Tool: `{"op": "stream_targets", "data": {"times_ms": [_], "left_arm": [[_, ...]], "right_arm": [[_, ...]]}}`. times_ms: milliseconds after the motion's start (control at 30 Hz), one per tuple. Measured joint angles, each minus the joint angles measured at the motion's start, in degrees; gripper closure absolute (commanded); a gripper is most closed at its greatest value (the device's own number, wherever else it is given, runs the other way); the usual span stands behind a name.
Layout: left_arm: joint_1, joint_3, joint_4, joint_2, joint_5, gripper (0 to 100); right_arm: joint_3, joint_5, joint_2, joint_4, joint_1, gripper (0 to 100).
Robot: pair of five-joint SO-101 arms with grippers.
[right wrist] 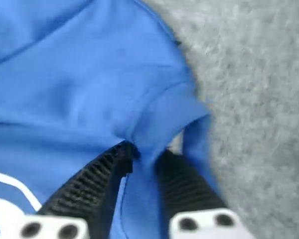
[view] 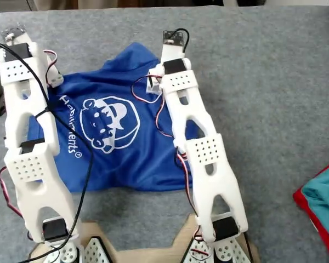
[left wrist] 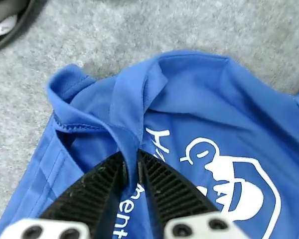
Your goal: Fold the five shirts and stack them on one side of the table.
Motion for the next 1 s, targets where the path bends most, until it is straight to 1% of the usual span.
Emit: {"op": "stream_targets", "data": {"times_ms": [267, 467, 633, 733, 833, 1000], "left_arm": [[-0.3, 0.0, 2.8, 0.0, 0.1, 98], [-0.3, -0.3, 5.5, 0.0, 0.0, 98], [-0.3, -3.1, 9.1, 0.0, 0.0, 98], [-0.3, -4.6, 10.5, 0.0, 0.0, 98], [-1.0, -4.6, 10.6, 0.0, -1.7, 98], [-1.5, -2.5, 10.6, -2.2, -4.5, 98]], "right_arm": [[-1.1, -1.4, -0.5, 10.2, 0.0, 99.4], [-1.0, -1.4, -3.3, 20.1, 2.9, 99.4], [1.3, -1.4, -8.1, 21.5, 5.5, 99.4], [7.7, -1.4, -13.1, 21.5, 6.9, 99.3], [18.4, 0.2, -19.2, 21.5, 6.9, 99.3], [38.7, 3.3, -30.7, 21.5, 3.9, 99.3]]}}
